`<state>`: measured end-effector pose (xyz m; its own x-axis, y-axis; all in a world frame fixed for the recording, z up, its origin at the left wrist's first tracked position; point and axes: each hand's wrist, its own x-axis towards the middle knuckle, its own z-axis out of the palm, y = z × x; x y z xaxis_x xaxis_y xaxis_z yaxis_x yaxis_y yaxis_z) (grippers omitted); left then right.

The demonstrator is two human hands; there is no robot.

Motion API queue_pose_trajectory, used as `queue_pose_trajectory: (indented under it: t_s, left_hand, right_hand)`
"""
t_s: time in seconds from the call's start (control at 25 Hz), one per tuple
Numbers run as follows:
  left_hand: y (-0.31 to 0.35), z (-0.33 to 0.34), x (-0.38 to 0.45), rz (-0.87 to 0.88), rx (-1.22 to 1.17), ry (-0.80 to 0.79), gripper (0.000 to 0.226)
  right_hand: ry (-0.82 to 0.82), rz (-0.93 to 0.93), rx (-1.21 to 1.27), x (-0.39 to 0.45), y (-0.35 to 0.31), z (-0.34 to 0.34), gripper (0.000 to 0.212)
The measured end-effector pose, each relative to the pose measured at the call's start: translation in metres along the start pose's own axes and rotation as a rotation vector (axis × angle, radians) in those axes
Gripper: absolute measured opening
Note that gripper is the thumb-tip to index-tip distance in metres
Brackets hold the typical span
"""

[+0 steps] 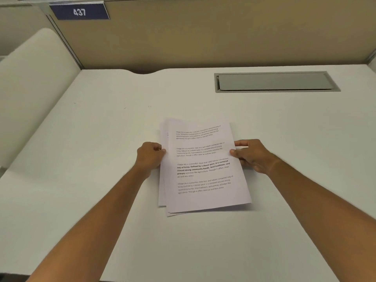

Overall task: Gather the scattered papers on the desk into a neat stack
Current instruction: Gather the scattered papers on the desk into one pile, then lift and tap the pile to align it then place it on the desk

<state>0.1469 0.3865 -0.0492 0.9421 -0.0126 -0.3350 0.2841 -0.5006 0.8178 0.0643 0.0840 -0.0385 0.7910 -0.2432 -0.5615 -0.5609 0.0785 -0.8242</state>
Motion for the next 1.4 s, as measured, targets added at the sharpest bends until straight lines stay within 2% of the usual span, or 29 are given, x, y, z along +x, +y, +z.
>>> queue_pose_trajectory:
  t_s: [0.24, 0.4, 0.52, 0.6, 0.68, 0.76, 0.8, 0.88, 0.96, 1.0, 1.16, 1.4]
  left_hand:
    - [0.005, 0.006, -0.001, -0.005, -0.008, 0.135, 0.008]
    - [0.009, 0.011, -0.001, -0.022, -0.034, 0.088, 0.014]
    - [0.014, 0.016, -0.001, -0.106, -0.116, 0.056, 0.014]
    - [0.016, 0.016, -0.001, -0.101, -0.135, 0.042, 0.015]
    - [0.019, 0.012, 0.000, -0.038, -0.185, -0.005, 0.015]
    - [0.025, 0.008, -0.002, 0.042, -0.264, -0.064, 0.015]
    - [0.031, 0.006, -0.004, 0.082, -0.289, -0.081, 0.015]
    - [0.045, 0.003, -0.008, 0.159, -0.317, -0.080, 0.015]
    - [0.063, -0.001, -0.011, 0.247, -0.323, -0.043, 0.012]
    - [0.072, -0.004, -0.012, 0.291, -0.322, -0.019, 0.011]
    - [0.112, -0.020, -0.020, 0.447, -0.300, 0.036, 0.010]
    - [0.138, -0.017, -0.032, 0.574, -0.290, 0.030, 0.006]
  right_hand:
    - [0.135, -0.093, -0.158, 0.006, 0.002, 0.004, 0.042]
    - [0.222, -0.167, -0.382, 0.010, 0.002, 0.007, 0.045]
    - [0.229, -0.169, -0.393, 0.014, 0.001, 0.004, 0.038]
    - [0.261, -0.155, -0.349, 0.015, 0.001, -0.001, 0.041]
    - [0.244, -0.130, -0.243, 0.015, -0.001, -0.007, 0.052]
    - [0.093, -0.091, -0.099, 0.012, -0.008, -0.012, 0.062]
    - [0.001, -0.099, -0.059, 0.010, -0.014, -0.013, 0.058]
    - [-0.098, -0.206, -0.002, 0.005, -0.029, -0.015, 0.035]
    - [-0.055, -0.361, 0.025, -0.002, -0.048, -0.017, 0.016]
    - [-0.027, -0.442, 0.005, -0.006, -0.058, -0.019, 0.014]
    - [0.003, -0.657, -0.054, -0.028, -0.097, -0.030, 0.013]
    - [0.039, -0.778, -0.101, -0.044, -0.115, -0.040, 0.018]
